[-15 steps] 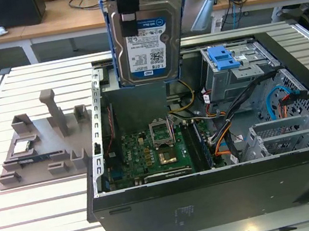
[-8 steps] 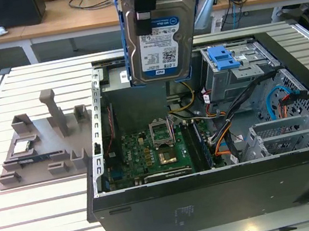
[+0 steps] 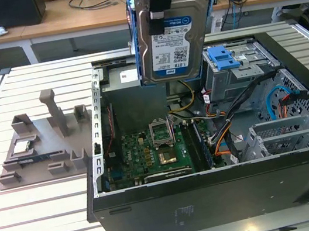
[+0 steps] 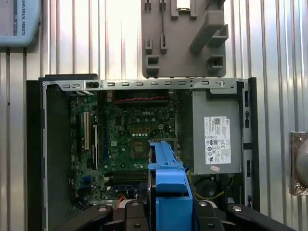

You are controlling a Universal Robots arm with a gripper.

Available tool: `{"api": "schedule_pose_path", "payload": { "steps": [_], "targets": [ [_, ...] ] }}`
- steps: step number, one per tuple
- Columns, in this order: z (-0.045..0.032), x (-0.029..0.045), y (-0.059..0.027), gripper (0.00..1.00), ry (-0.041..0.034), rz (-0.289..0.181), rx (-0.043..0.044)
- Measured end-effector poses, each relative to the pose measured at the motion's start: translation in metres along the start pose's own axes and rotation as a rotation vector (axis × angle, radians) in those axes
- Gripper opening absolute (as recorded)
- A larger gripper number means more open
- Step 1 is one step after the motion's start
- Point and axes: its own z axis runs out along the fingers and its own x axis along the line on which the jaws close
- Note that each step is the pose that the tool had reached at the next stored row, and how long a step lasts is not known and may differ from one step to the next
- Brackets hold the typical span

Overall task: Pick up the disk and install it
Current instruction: 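Pick up the disk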

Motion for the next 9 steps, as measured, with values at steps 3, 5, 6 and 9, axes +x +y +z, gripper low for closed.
{"api": "schedule_pose_path", "payload": {
  "steps": [3, 5, 6, 9],
  "targets": [
    [0.0000, 0.0015, -0.0070, 0.37, 0.0001, 0.000, -0.0003],
    [0.0001, 0.0030, -0.0135, 0.37, 0.0001, 0.000, -0.0006],
    [0.0002, 0.0054, -0.0227, 0.37, 0.0001, 0.000, -0.0011],
    [0.0002, 0.0063, -0.0271, 0.37, 0.0001, 0.000, -0.0013]
  ]
}}
